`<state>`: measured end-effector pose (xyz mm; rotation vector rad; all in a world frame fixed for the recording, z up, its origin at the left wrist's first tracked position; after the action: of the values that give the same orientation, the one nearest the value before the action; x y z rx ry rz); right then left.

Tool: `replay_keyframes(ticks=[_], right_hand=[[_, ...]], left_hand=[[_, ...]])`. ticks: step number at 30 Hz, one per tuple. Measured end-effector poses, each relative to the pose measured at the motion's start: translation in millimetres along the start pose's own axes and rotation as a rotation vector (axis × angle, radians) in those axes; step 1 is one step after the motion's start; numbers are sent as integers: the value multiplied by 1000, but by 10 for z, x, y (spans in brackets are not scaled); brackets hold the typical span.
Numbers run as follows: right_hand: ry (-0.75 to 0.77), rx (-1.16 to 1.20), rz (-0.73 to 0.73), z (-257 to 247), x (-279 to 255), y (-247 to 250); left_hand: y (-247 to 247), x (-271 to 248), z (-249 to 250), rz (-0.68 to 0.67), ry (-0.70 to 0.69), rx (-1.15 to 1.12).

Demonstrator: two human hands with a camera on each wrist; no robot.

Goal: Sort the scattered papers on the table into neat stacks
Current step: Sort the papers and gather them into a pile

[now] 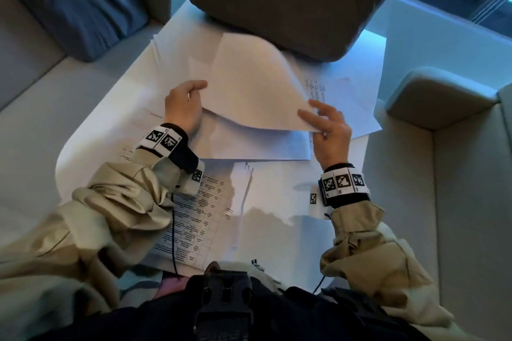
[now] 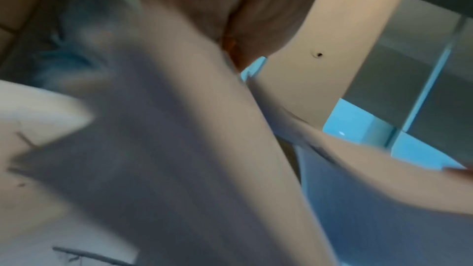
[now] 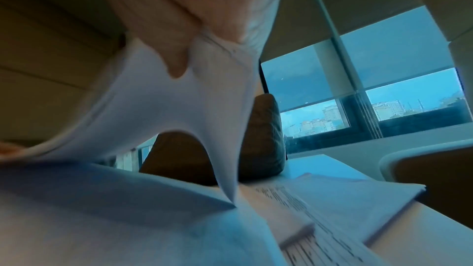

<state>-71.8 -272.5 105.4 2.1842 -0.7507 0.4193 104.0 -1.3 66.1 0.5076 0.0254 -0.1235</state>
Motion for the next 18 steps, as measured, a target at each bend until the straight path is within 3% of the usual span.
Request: replay_keyframes(ticks=[4, 9, 12, 14, 18], right_hand=[[18, 15, -246, 163, -231, -329], [59, 8, -583, 102, -658, -808], [-160, -102, -825, 349, -856, -956], [-361, -134, -825, 540, -896, -853], [-644, -221, -602, 901, -878, -510]], left_hand=[[64, 21, -107, -51, 106, -150], [31, -53, -203, -112, 113, 6], [52, -111, -141, -96, 56, 91], [70, -150, -71, -104, 7, 64], [95, -245, 234, -164, -156, -27]])
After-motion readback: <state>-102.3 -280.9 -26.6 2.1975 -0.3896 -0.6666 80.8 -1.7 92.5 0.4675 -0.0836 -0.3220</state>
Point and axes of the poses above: each hand's wrist, its own x-axis towards the middle knuckle, its own y-axis out of the back of the hand, z = x × y, the point moved 10 cm from there along x, towards the middle knuckle, and after that the axes turned 3 degrees about y, right-handed, at the moved point
